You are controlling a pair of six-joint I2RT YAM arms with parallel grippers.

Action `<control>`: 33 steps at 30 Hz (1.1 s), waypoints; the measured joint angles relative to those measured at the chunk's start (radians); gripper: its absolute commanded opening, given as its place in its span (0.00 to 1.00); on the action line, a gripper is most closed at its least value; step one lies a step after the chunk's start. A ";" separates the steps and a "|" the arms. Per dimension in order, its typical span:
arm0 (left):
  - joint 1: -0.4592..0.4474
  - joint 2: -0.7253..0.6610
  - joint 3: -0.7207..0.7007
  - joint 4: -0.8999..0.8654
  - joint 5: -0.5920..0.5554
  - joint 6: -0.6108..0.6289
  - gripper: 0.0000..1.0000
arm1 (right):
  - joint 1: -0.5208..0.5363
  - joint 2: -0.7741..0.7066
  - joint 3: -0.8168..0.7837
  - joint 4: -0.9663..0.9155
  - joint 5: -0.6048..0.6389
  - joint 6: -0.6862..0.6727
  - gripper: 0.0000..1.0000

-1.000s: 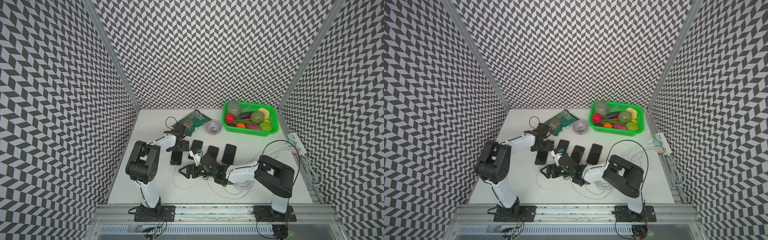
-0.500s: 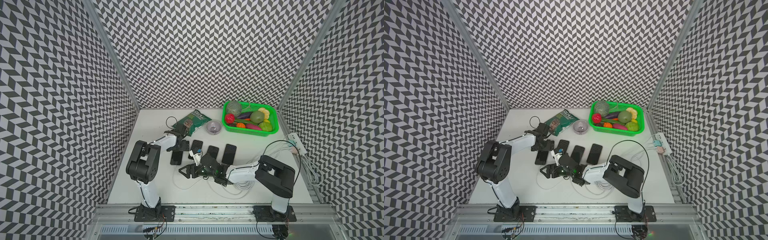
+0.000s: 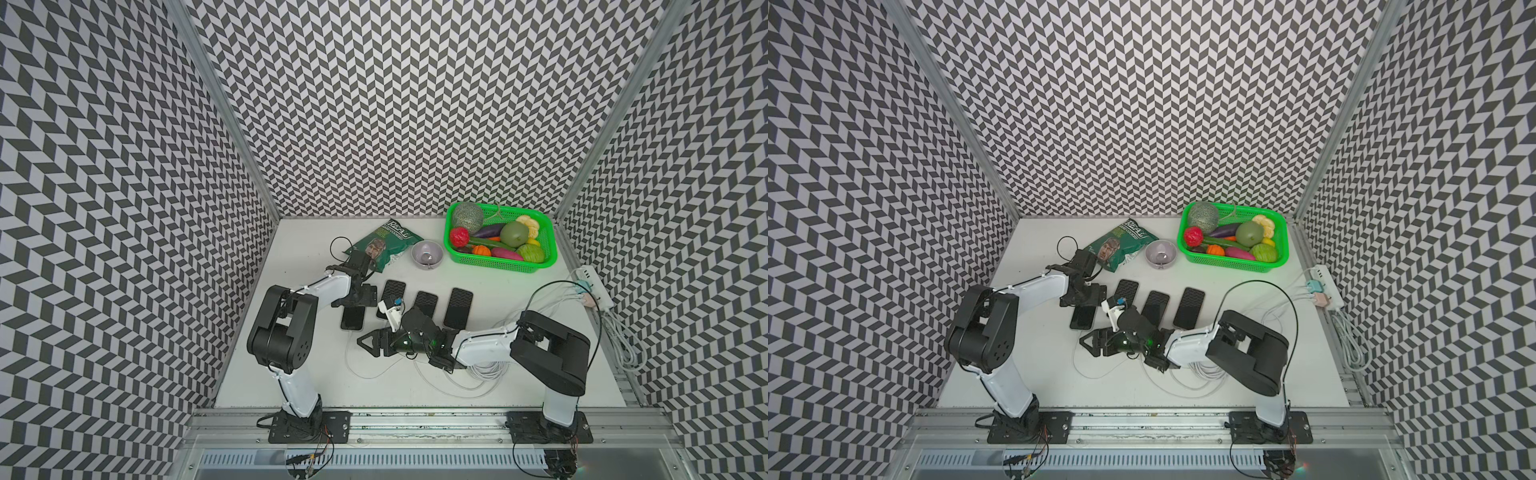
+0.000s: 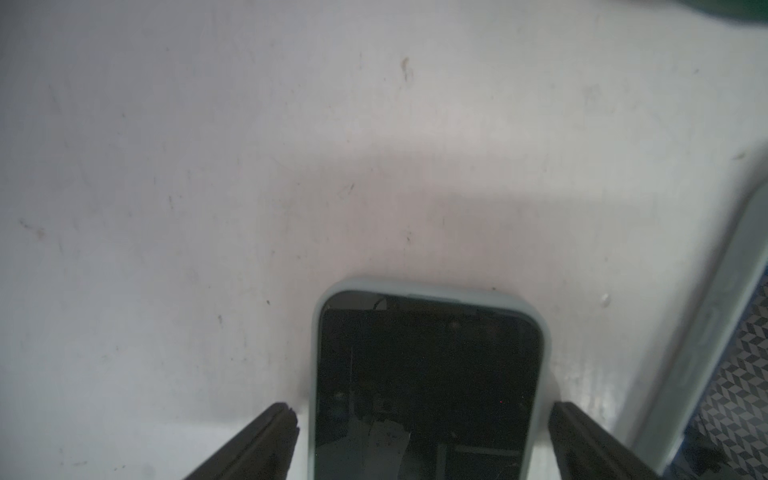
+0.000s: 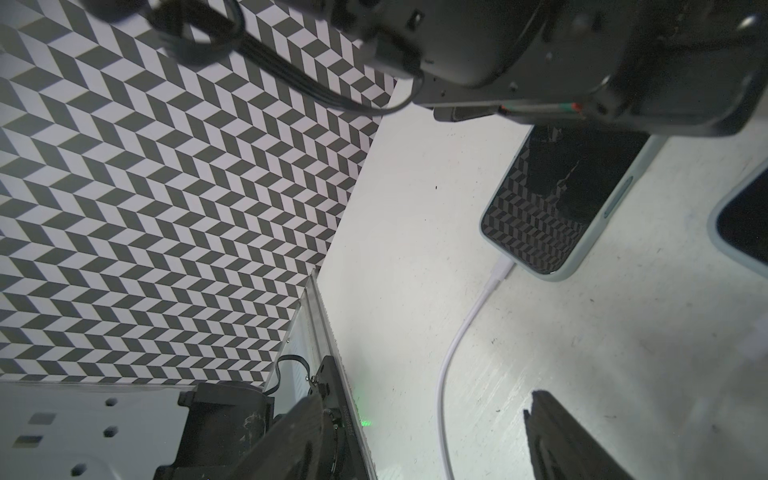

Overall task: Unplug the charging cable from the phone
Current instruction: Pick up the phone at the center of the board.

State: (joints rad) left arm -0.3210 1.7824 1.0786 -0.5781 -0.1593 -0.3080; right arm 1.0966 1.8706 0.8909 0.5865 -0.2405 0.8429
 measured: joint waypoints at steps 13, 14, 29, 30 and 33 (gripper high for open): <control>0.008 0.006 0.004 0.001 0.022 0.023 0.43 | 0.001 0.000 0.000 0.025 -0.008 0.015 0.79; 0.009 0.006 0.004 0.001 0.022 0.023 0.38 | 0.001 0.000 0.000 0.027 -0.008 0.015 0.79; 0.075 -0.034 -0.029 0.025 0.069 0.018 0.00 | 0.016 0.106 0.086 0.006 -0.011 0.018 0.79; 0.076 -0.039 -0.033 0.025 0.071 0.018 0.00 | 0.016 0.114 0.098 0.001 -0.010 0.018 0.79; 0.080 -0.055 -0.040 0.024 0.080 0.018 0.00 | 0.016 0.140 0.131 -0.015 -0.010 0.018 0.78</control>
State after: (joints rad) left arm -0.2413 1.7271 1.0386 -0.5545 -0.0792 -0.2901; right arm 1.1130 2.0102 1.0218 0.5713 -0.2508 0.8604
